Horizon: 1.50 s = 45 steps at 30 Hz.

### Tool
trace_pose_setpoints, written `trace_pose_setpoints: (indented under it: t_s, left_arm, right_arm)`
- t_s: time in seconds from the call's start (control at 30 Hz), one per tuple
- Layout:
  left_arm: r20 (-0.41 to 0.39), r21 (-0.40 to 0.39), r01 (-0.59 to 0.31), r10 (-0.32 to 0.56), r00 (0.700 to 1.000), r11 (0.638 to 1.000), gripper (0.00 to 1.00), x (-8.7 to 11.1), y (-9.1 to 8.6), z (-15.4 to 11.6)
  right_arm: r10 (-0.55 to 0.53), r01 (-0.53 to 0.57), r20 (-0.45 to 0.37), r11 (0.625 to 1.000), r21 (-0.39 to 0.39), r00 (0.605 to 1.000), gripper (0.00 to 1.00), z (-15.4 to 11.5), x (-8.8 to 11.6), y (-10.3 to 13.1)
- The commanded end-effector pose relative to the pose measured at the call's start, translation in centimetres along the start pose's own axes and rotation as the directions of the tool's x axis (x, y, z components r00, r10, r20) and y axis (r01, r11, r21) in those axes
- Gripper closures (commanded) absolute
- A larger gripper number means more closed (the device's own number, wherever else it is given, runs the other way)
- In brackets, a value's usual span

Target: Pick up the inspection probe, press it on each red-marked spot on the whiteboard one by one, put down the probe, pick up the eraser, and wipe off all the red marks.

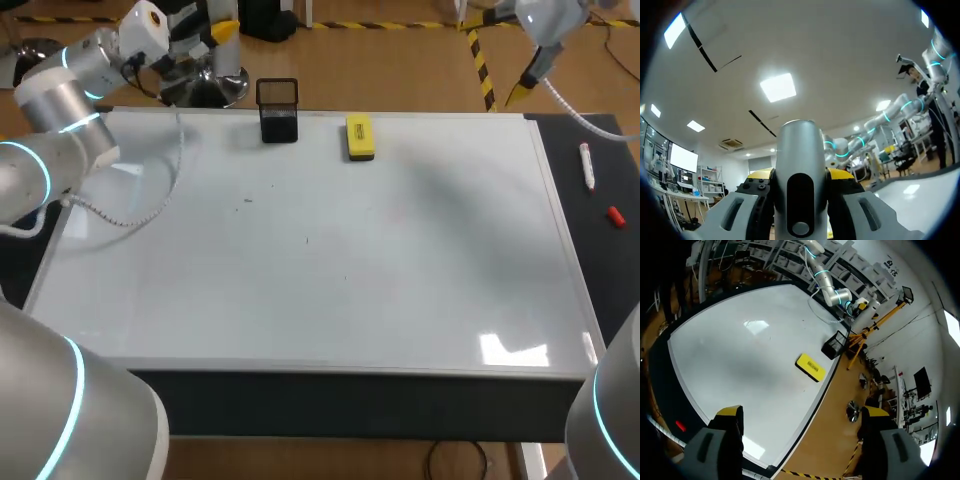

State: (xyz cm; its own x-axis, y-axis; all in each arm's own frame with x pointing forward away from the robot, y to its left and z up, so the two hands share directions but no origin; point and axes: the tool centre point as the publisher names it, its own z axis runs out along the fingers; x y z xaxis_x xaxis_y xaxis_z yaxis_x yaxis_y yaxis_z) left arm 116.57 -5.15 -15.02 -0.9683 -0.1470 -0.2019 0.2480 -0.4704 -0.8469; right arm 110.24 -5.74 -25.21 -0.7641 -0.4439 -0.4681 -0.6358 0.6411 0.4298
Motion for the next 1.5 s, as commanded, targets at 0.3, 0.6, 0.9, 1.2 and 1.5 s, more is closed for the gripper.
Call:
trace_pose_setpoints:
  t_s: [0.3, 0.6, 0.9, 1.2, 1.5]
  left_arm:
    - [-0.172, 0.023, 0.104, -0.098, 0.98, 0.994, 1.0, -1.1, 0.3, 2.5]
    - [-0.183, 0.0, 0.17, -0.167, 0.969, 0.985, 1.0, 0.5, 0.3, 4.2]
    - [-0.214, 0.018, 0.211, -0.203, 0.956, 0.977, 1.0, 1.9, 1.5, 5.8]
    - [-0.209, 0.019, 0.238, -0.228, 0.951, 0.971, 1.0, 3.3, 3.5, 6.3]
    - [-0.194, 0.018, 0.251, -0.243, 0.951, 0.968, 1.0, 4.4, 4.8, 6.3]
  right_arm:
    - [-0.002, 0.002, -0.003, 1.0, 0.002, 1.0, 0.0, 0.0, 0.0, 0.0]
    - [-0.002, 0.002, -0.003, 1.0, 0.002, 1.0, 0.0, 0.0, 0.0, 0.0]
    - [-0.002, 0.002, -0.003, 1.0, 0.002, 1.0, 0.0, 0.0, 0.0, 0.0]
    - [-0.002, 0.002, -0.003, 1.0, 0.002, 1.0, 0.0, 0.0, 0.0, 0.0]
    - [-0.002, 0.002, -0.003, 1.0, 0.002, 1.0, 0.0, 0.0, 0.0, 0.0]
